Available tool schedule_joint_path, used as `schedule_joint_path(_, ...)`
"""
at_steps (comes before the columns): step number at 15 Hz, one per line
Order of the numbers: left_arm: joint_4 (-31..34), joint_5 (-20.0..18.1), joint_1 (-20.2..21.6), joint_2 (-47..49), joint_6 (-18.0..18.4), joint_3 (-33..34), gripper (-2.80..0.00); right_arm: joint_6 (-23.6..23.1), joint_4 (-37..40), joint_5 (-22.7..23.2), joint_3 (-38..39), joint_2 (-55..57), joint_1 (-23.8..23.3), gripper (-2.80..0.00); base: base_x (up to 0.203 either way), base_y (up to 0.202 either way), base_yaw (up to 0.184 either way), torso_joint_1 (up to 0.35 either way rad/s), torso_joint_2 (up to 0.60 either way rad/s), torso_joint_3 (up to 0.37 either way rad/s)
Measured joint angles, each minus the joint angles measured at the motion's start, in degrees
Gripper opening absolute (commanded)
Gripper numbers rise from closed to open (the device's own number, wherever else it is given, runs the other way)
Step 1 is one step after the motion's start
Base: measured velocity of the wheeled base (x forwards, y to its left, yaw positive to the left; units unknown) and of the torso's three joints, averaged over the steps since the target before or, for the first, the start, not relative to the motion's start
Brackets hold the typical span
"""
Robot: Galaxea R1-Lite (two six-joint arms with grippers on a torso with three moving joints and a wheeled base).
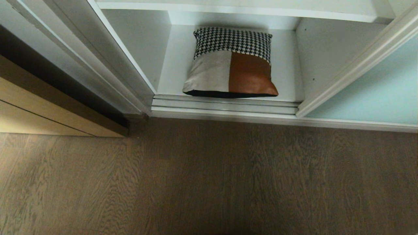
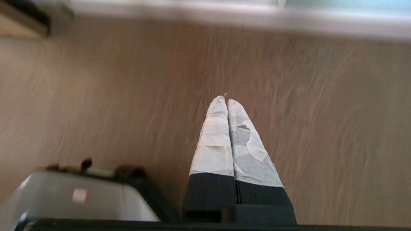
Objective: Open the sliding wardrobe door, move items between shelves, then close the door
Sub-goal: Open the door, then place the pillow on the higher shelf
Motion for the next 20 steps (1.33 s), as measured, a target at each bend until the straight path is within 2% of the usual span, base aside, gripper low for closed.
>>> schedule_joint_path(5,0.0,0.0,0.0,0.0,0.0,0.0,-2.8,-0.8,11.0,2.8,-0.2,-7.7,-4.4,-2.8,0.0,0.0,0.0,0.0,0.0,0.0)
schedule_joint_path(6,0.0,0.0,0.0,0.0,0.0,0.0,-2.8,-0.8,13.3,1.7,-0.6,-10.5,-4.7,-2.8,0.0,0.0,0.0,0.0,0.0,0.0)
schedule_joint_path(8,0.0,0.0,0.0,0.0,-0.1,0.0,-2.8,-1.1,14.5,-4.5,-0.3,-13.7,-5.0,-2.8,0.0,0.0,0.0,0.0,0.0,0.0)
schedule_joint_path(10,0.0,0.0,0.0,0.0,-0.1,0.0,-2.8,-1.3,14.8,-5.4,0.1,-15.2,-5.2,-2.8,0.0,0.0,0.0,0.0,0.0,0.0)
schedule_joint_path(14,0.0,0.0,0.0,0.0,0.0,0.0,-2.8,-8.9,16.7,-4.4,0.3,-16.1,-5.2,-2.8,0.0,0.0,0.0,0.0,0.0,0.0)
schedule_joint_path(17,0.0,0.0,0.0,0.0,0.0,0.0,-2.8,-4.9,16.7,-4.9,0.3,-16.3,-5.2,-2.8,0.0,0.0,0.0,0.0,0.0,0.0)
schedule_joint_path(20,0.0,0.0,0.0,0.0,0.0,0.0,-2.8,-4.7,16.8,-4.9,0.3,-16.4,-5.2,-2.8,0.0,0.0,0.0,0.0,0.0,0.0)
